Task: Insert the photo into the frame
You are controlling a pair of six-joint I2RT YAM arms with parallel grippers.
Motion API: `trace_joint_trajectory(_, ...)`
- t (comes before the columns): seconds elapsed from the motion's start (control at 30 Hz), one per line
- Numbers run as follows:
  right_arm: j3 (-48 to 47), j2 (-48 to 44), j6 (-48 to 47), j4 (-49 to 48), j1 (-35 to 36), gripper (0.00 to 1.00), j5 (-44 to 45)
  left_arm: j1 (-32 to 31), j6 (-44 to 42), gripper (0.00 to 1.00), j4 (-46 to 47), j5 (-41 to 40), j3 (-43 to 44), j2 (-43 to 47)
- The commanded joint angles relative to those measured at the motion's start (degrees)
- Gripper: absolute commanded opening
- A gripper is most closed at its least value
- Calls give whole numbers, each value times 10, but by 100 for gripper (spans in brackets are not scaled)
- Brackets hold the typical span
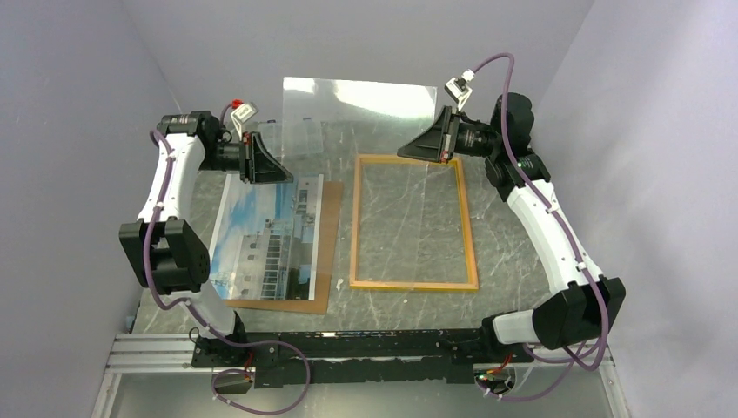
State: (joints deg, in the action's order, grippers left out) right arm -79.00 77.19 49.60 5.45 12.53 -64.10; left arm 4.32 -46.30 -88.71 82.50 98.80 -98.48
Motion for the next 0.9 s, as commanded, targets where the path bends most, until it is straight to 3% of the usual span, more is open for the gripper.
trace_joint_trajectory(0.0,8,-2,6,-40,-4,14,-16,1,-10,11,-74,41,24,25)
trace_joint_trajectory(0.1,12,3,-10,-23,-5,21,-13,1,-3,3,-71,39,20,26)
trace_joint_trajectory(0.2,23,4,-23,-12,-8,36,-2,0,23,3,-55,42,13,30)
trace_joint_trajectory(0.27,36,4,-25,-12,-10,45,6,0,85,3,-9,44,-2,41)
trace_joint_trajectory(0.37,63,6,-16,-30,-13,54,14,0,253,3,148,28,-63,83)
trace_joint_trajectory(0.57,123,17,-22,-38,-18,67,60,0,663,3,641,-59,-265,229)
trace_joint_trajectory(0.63,157,26,-13,-60,-21,68,74,-1,692,3,648,-75,-282,232)
trace_joint_trajectory(0.73,211,52,25,-116,-28,68,81,-13,634,3,588,-130,-286,218)
trace_joint_trajectory(0.87,268,99,80,-179,-31,68,89,-14,664,3,614,-200,-329,206)
